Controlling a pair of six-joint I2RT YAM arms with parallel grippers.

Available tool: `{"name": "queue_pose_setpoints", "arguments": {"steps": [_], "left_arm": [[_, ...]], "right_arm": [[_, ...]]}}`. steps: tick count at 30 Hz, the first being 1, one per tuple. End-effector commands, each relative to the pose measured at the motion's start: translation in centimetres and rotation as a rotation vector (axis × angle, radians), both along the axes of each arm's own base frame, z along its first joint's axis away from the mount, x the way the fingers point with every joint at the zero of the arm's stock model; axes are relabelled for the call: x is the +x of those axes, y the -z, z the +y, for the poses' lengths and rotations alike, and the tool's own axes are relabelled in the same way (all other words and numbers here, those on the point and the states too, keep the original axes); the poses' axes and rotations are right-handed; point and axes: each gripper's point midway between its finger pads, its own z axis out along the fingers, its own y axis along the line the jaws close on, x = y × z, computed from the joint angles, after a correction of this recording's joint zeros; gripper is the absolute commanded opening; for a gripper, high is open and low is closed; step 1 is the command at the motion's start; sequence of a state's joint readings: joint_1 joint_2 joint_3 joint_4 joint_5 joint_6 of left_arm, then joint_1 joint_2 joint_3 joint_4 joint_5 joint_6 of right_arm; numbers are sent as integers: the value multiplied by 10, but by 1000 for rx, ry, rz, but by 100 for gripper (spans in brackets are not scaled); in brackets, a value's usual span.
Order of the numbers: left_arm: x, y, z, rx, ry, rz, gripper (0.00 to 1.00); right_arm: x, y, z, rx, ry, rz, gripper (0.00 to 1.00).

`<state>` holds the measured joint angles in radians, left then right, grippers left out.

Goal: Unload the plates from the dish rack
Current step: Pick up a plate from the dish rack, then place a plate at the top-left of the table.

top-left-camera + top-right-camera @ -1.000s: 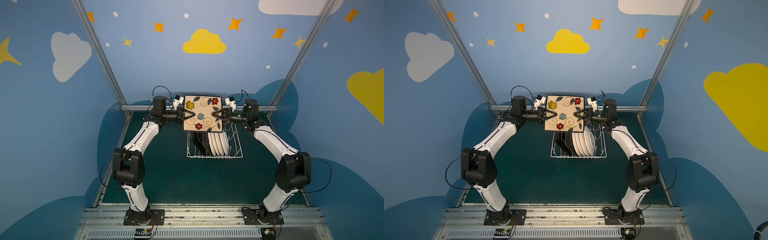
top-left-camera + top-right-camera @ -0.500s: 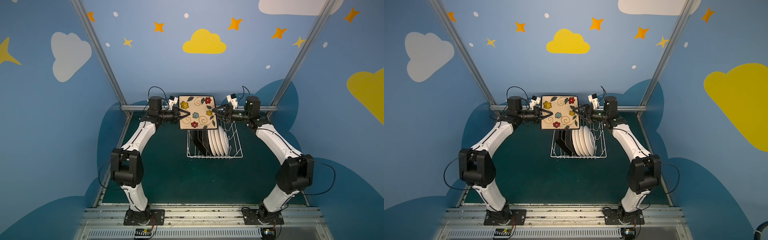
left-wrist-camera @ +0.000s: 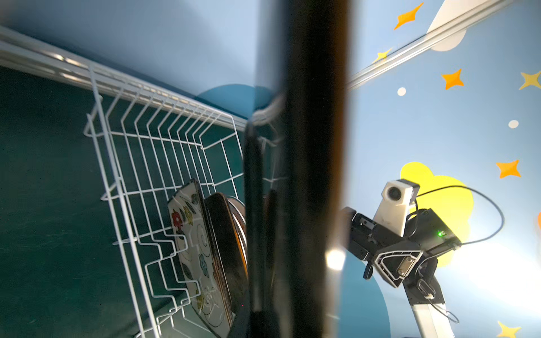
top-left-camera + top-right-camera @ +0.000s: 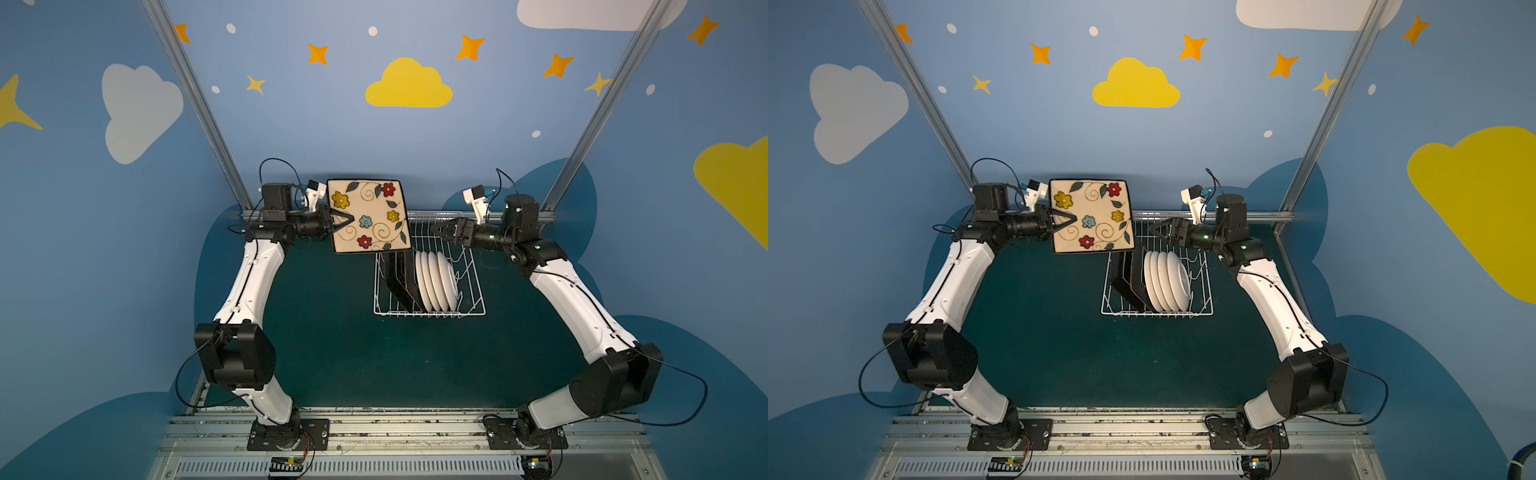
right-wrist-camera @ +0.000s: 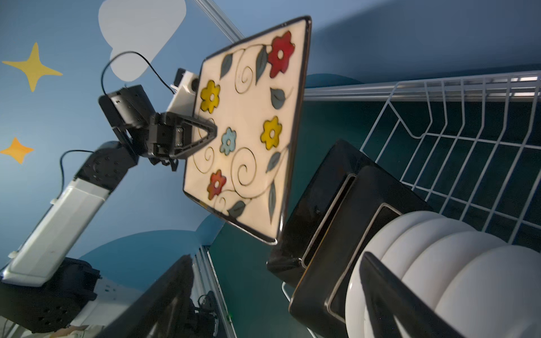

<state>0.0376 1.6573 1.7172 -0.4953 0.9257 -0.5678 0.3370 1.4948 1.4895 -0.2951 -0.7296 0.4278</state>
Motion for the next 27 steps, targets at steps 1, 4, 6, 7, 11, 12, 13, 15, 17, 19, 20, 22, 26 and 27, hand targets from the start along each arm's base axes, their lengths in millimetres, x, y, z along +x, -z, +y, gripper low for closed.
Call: {"name": "queue_pose_setpoints", "arguments": {"steps": [1,4,6,7,11,12,13,15,17,19,20,22,26,27], "left_arm": [[-29,-54,13,35,39,-183,3],[-30,-50,32,85,-2,-157,3],[-30,-44,41,128,-13,-143,3],[-30,-41,45,155,-18,-132,3],[-29,-21,58,288,-28,-84,3],[-28,-14,62,321,-30,-67,3],[-27,-9,66,347,-30,-52,3],[-23,-2,72,379,-38,-31,3],[-18,6,79,397,-55,-5,3],[-15,13,86,424,-74,11,3],[-14,16,89,444,-86,19,3],[-13,23,95,477,-93,33,3],[-10,47,102,524,-82,80,3],[-9,54,102,528,-75,96,3]], "right_arm": [[-11,20,-1,-117,-4,-59,88],[-17,28,0,-183,-1,-108,89],[-20,29,1,-211,-1,-155,89],[-22,30,2,-223,0,-179,89],[-25,29,4,-259,13,-233,89],[-26,30,5,-263,8,-235,89],[-27,30,5,-265,2,-234,89],[-29,34,5,-277,-4,-226,89],[-31,35,4,-283,-6,-222,89],[-32,36,4,-287,-4,-222,89],[-32,36,3,-288,-2,-221,89],[-33,36,2,-293,4,-226,89],[-35,39,2,-310,2,-238,89],[-35,41,2,-316,1,-237,89]]}}
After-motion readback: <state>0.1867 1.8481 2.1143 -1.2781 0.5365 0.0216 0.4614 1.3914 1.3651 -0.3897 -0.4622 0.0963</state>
